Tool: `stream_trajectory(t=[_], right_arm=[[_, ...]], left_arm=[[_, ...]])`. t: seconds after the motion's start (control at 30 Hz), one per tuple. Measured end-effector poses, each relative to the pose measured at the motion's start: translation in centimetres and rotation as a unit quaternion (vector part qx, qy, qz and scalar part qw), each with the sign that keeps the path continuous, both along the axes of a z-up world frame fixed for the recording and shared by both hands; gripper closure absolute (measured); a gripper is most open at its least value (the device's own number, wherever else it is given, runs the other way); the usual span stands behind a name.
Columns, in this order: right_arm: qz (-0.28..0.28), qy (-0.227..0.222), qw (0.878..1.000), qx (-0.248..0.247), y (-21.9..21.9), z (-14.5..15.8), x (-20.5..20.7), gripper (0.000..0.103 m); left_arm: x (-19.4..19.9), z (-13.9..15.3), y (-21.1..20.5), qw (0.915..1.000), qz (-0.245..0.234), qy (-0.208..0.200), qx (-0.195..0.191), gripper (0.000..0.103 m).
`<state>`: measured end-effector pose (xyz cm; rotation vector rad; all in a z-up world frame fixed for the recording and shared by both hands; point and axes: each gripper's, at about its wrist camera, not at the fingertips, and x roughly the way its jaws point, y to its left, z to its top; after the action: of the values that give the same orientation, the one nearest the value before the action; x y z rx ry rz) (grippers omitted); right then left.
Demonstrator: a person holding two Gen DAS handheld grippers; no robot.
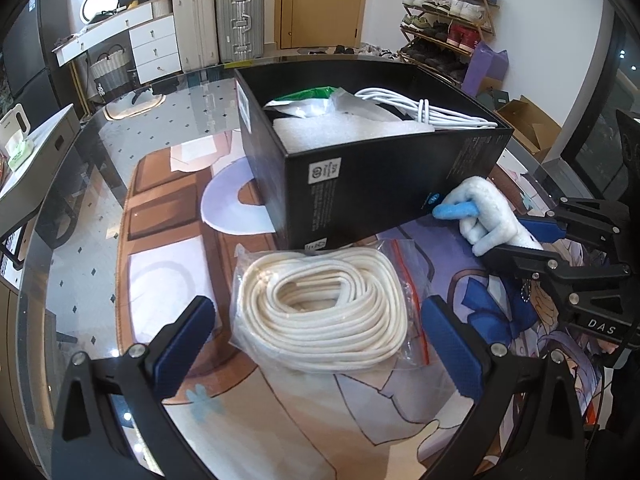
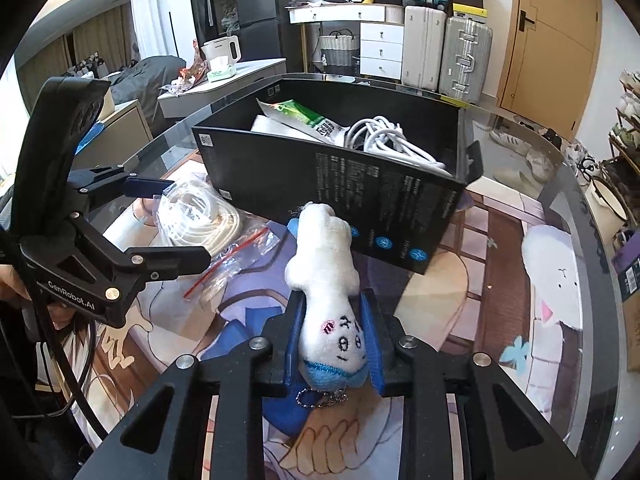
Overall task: Organize soft objects
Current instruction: 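Grasp the plush toy with right gripper while left grasps the bagged rope coil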
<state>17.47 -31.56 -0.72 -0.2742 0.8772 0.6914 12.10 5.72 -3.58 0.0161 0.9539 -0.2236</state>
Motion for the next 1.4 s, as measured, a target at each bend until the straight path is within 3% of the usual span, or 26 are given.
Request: stream_trajectory(t=[0.23,0.53,0.77,0.87,1.4], right_arm=[[0.0,0.001,1.0,0.002,-0.5,0.1,-0.1,0.076],[0.001,0.003,1.0,0.001,-0.3,0.1,-0.2,0.076],[0.0,0.002,1.0,0.002,-0.4,0.2,-0.2,0.076],[-0.001,0.001,1.0,0.004,-0.5,0.5,-0.1,0.076],[-0.002,-0.01,1.0,0.016,-0.7,1.4,-0.3,0.076]], left_arm=[[0.6,-0.4,-1.3,0.9993,0.002,0.009,0.036,0.0],[0.6,-0.4,-1.6,0.9992,0.003,0.008,0.038,0.001],[-0.3,0.4,-2.3,0.999,-0.034,-0.013,0.027,0.036],[-0.5,0.6,-2.3,0.9988,-0.041,-0.015,0.022,0.041],[-2.5,2.1,-0.9,0.9985,-0.028,-0.047,-0.005,0.042]])
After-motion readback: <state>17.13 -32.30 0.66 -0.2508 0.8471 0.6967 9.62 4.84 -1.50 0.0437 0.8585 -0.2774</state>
